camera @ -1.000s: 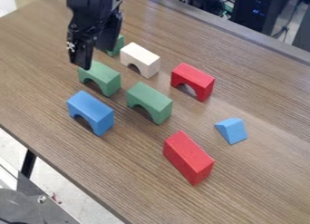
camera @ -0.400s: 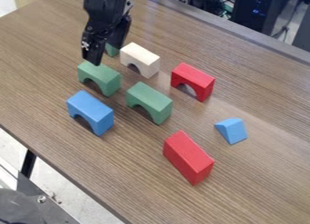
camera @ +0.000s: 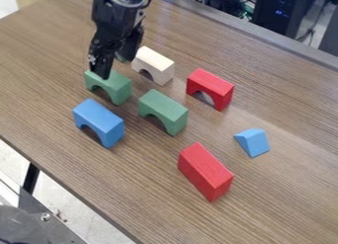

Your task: Move the first green arch from the middle of the table to the top of the white arch.

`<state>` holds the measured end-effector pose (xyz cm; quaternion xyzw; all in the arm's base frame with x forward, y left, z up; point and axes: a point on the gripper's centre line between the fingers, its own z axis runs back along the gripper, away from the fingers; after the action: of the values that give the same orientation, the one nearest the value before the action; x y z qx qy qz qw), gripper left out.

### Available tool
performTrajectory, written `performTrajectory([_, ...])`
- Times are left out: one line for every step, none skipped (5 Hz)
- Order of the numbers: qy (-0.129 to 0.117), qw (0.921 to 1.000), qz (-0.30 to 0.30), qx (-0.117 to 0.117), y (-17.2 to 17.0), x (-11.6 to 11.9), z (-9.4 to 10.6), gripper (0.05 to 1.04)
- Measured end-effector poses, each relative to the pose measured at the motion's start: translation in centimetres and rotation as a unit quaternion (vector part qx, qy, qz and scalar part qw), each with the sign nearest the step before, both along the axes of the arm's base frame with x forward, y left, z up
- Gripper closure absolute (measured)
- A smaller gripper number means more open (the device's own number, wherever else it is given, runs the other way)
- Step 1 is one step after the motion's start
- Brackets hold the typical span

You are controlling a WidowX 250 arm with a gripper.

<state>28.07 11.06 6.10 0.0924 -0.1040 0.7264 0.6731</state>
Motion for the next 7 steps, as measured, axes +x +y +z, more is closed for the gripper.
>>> performTrajectory([-0.001,0.9998,-0.02,0.01,-0.1,-1.3,-0.2,0.085])
performTrajectory([-0.002,0.9992,-0.034,0.021,0.1,-1.7,-0.7,0.137])
performTrajectory([-0.012,0.9992,-0.034,0.02,0.0,-1.6,-1.5,0.437])
performTrajectory([-0.024,0.9996,-0.012,0.012,0.4,-0.7,-2.2,0.535])
performTrajectory([-0.034,0.9992,0.018,-0.004,0.7,-0.5,-2.6,0.535])
performTrajectory([-0.032,0.9987,0.032,-0.023,1.0,-0.4,-2.3,0.535])
performTrajectory([-0.007,0.9989,0.032,-0.034,1.0,-1.4,-1.4,0.535])
